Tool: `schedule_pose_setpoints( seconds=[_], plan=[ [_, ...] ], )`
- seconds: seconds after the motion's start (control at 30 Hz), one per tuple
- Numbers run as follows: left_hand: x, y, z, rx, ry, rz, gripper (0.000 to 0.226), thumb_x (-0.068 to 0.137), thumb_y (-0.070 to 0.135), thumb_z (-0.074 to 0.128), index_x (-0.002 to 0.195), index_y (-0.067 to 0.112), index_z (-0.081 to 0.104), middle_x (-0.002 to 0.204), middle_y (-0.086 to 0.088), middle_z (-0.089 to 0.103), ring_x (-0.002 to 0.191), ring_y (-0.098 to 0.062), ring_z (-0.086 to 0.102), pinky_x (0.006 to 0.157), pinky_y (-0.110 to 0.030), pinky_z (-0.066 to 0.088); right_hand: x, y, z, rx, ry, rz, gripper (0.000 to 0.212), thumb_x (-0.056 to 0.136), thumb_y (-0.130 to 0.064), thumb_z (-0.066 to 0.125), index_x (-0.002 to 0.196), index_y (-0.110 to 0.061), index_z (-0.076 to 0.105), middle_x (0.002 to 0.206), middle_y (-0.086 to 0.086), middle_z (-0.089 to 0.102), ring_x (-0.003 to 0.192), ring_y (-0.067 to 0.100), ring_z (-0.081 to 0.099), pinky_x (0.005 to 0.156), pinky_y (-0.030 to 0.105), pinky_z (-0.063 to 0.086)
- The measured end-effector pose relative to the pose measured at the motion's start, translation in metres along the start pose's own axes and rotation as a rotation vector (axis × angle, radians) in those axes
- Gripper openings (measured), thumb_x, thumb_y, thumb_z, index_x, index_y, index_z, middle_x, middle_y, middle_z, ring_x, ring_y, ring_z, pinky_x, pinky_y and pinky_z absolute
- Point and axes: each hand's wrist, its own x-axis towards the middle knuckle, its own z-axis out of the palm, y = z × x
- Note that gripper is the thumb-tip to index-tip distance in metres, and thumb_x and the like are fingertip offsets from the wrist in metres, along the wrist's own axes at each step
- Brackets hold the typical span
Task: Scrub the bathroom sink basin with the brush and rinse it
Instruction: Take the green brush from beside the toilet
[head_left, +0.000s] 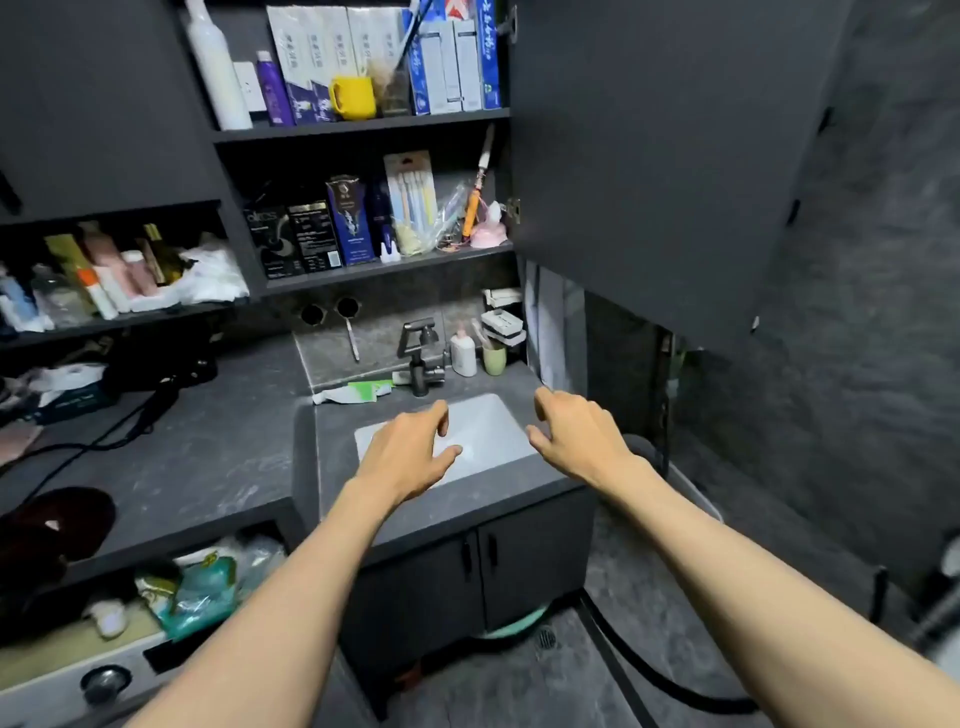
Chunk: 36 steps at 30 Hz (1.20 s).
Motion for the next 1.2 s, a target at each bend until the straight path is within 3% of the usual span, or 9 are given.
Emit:
schedule_pose_setpoints(
  seconds=[0.13, 0.27, 0.47, 0.57, 0.67, 0.77, 0.9, 1.2],
  plan=[
    [0.003, 0.026, 0.016, -0.033, -0.044, 0.114, 0.034, 0.092, 0.056, 0.059, 0.103, 0.027, 0.044, 0.072, 0.008, 0.058, 0.078, -0.022, 0.057, 0.062, -0.036, 0.043, -0.025, 0.013, -0.002, -0.06, 0.007, 0.036, 0.035, 0.091, -0.05, 0.052, 0.102, -0.016, 0.048, 0.098, 0.006, 0.058, 0.089, 0.03, 0.057, 0.064, 0.037, 0.042],
    [0.01, 0.065, 0.042, -0.114, -0.077, 0.247, 0.035, 0.093, 0.055, 0.06, 0.111, 0.028, 0.048, 0.079, 0.008, 0.06, 0.082, -0.022, 0.06, 0.068, -0.039, 0.052, -0.065, 0.046, -0.009, -0.169, -0.049, 0.128, 0.04, 0.089, -0.049, 0.054, 0.111, -0.016, 0.052, 0.106, 0.006, 0.049, 0.098, 0.032, 0.051, 0.069, 0.038, 0.037],
    [0.026, 0.157, 0.082, -0.169, -0.155, 0.504, 0.035, 0.094, 0.055, 0.057, 0.112, 0.028, 0.045, 0.091, 0.003, 0.063, 0.089, -0.026, 0.062, 0.07, -0.042, 0.052, -0.134, 0.103, -0.039, -0.1, -0.056, 0.394, 0.042, 0.092, -0.042, 0.055, 0.122, -0.016, 0.043, 0.117, 0.008, 0.041, 0.088, 0.039, 0.058, 0.06, 0.038, 0.039],
    [0.035, 0.218, 0.103, -0.166, -0.228, 0.615, 0.038, 0.093, 0.055, 0.058, 0.118, 0.027, 0.047, 0.097, 0.002, 0.065, 0.097, -0.03, 0.065, 0.075, -0.044, 0.054, -0.174, 0.146, -0.057, -0.136, -0.027, 0.503, 0.042, 0.092, -0.04, 0.055, 0.125, -0.016, 0.045, 0.115, 0.008, 0.045, 0.095, 0.036, 0.057, 0.064, 0.039, 0.044],
    [0.035, 0.279, 0.124, -0.189, -0.253, 0.715, 0.038, 0.092, 0.053, 0.06, 0.117, 0.026, 0.048, 0.097, 0.001, 0.063, 0.096, -0.031, 0.064, 0.069, -0.04, 0.049, -0.215, 0.188, -0.073, -0.16, -0.01, 0.605, 0.04, 0.091, -0.039, 0.056, 0.123, -0.016, 0.048, 0.114, 0.007, 0.049, 0.104, 0.033, 0.054, 0.071, 0.04, 0.047],
    [0.037, 0.349, 0.145, -0.227, -0.272, 0.804, 0.04, 0.093, 0.052, 0.061, 0.121, 0.026, 0.048, 0.096, 0.005, 0.063, 0.097, -0.029, 0.065, 0.067, -0.037, 0.044, -0.259, 0.236, -0.092, -0.147, 0.004, 0.735, 0.036, 0.092, -0.035, 0.054, 0.122, -0.016, 0.049, 0.112, 0.007, 0.05, 0.099, 0.034, 0.056, 0.072, 0.04, 0.049],
    [0.039, 0.435, 0.17, -0.237, -0.334, 0.904, 0.044, 0.092, 0.055, 0.059, 0.125, 0.031, 0.043, 0.098, 0.005, 0.067, 0.097, -0.03, 0.067, 0.077, -0.042, 0.054, -0.307, 0.299, -0.111, -0.13, 0.038, 0.874, 0.029, 0.091, -0.029, 0.053, 0.117, -0.016, 0.05, 0.108, 0.008, 0.05, 0.093, 0.037, 0.058, 0.074, 0.043, 0.051],
    [0.037, 0.621, 0.224, -0.233, -0.412, 1.067, 0.053, 0.093, 0.05, 0.061, 0.137, 0.035, 0.036, 0.106, 0.0, 0.069, 0.098, -0.032, 0.066, 0.078, -0.043, 0.056, -0.403, 0.424, -0.14, -0.176, 0.072, 1.061, 0.034, 0.091, -0.028, 0.053, 0.123, -0.018, 0.05, 0.118, 0.007, 0.051, 0.1, 0.035, 0.058, 0.077, 0.039, 0.048]
  ],
)
